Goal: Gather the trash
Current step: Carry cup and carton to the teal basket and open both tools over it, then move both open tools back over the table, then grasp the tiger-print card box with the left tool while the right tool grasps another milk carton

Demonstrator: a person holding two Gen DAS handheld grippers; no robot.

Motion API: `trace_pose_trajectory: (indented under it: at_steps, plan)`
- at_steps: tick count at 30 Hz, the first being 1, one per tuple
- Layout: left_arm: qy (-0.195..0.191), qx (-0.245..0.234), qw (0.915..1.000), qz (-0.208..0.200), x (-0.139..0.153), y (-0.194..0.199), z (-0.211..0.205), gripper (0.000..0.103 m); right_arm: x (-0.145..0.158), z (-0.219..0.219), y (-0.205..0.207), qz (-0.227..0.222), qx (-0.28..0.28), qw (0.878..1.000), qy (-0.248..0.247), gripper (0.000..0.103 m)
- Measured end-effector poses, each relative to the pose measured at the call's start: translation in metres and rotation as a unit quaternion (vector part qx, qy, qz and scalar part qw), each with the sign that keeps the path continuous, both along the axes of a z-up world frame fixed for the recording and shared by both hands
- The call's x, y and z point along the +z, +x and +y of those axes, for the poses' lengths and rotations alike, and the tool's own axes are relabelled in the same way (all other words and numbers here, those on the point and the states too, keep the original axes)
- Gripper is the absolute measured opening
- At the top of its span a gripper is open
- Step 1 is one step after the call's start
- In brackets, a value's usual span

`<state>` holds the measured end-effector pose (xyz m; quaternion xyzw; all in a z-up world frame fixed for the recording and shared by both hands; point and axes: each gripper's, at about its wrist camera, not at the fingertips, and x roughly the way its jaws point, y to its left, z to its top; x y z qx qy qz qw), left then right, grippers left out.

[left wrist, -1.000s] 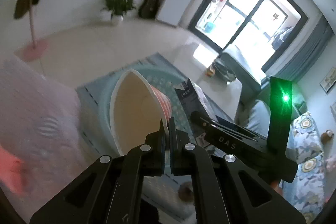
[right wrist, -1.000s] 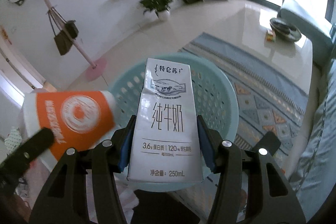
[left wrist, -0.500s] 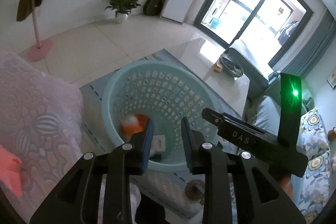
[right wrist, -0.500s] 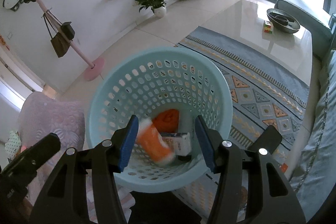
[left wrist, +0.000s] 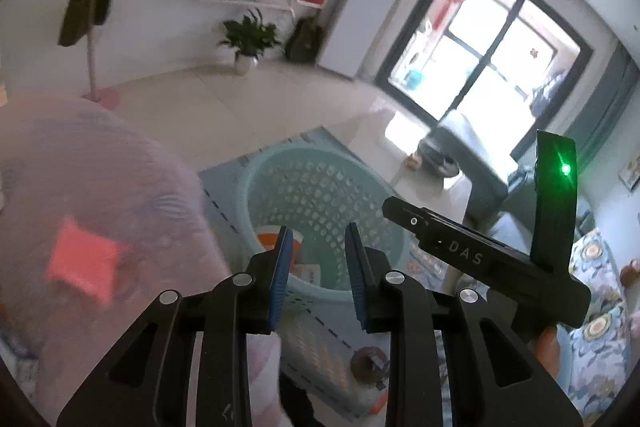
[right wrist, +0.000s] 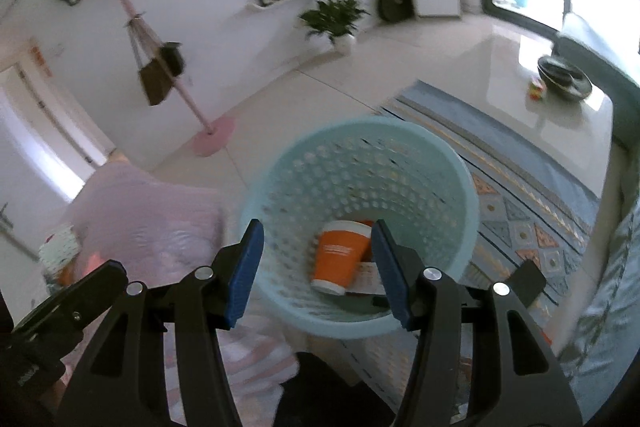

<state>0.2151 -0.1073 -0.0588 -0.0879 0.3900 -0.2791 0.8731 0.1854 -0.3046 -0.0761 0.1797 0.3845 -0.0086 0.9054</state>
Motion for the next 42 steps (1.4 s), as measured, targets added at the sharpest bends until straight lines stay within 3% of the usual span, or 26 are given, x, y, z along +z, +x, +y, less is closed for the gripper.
trace_pose_trajectory:
  at_steps: [4,8,14,17,21,24,26,29,34,40,42]
  plan:
    - [-0.012,0.037,0.999,-0.021,0.017,-0.03,0.041,0.028,0.021,0.034,-0.01,-0.032,0.052,0.998,-0.002,0.052]
    - [-0.008,0.081,0.9958,-0.041,0.028,-0.061,0.081,0.038,0.04,0.079,-0.02,-0.062,0.106,0.992,-0.014,0.052]
    - [0.023,0.16,0.9848,-0.064,0.033,-0.105,0.153,0.042,0.052,0.147,-0.034,-0.089,0.183,0.979,-0.022,0.054]
    - [0.036,0.194,0.9781,-0.067,0.032,-0.123,0.185,0.049,0.051,0.178,-0.037,-0.089,0.215,0.972,-0.02,0.056]
    - [0.056,0.237,0.9682,-0.06,0.027,-0.138,0.227,0.05,0.041,0.226,-0.041,-0.076,0.269,0.96,-0.009,0.056]
    - [0.069,0.258,0.9628,-0.045,0.02,-0.142,0.255,0.05,0.031,0.253,-0.034,-0.036,0.328,0.943,0.048,0.057]
    - [0.071,0.26,0.9625,-0.03,0.014,-0.14,0.27,0.05,0.031,0.274,-0.031,-0.032,0.339,0.94,0.031,0.058]
    - [0.083,0.258,0.9625,-0.007,-0.001,-0.139,0.282,0.05,0.03,0.299,-0.028,-0.032,0.354,0.935,-0.001,0.067]
    - [0.063,0.243,0.9676,0.028,-0.017,-0.132,0.292,0.05,0.02,0.333,-0.022,-0.025,0.372,0.926,-0.058,0.072]
    - [0.054,0.216,0.9736,0.049,-0.026,-0.141,0.29,0.049,0.007,0.339,-0.014,-0.008,0.387,0.92,-0.063,0.072]
    - [0.069,0.211,0.9734,0.055,-0.028,-0.144,0.284,0.049,0.005,0.341,-0.014,-0.005,0.389,0.919,-0.067,0.072]
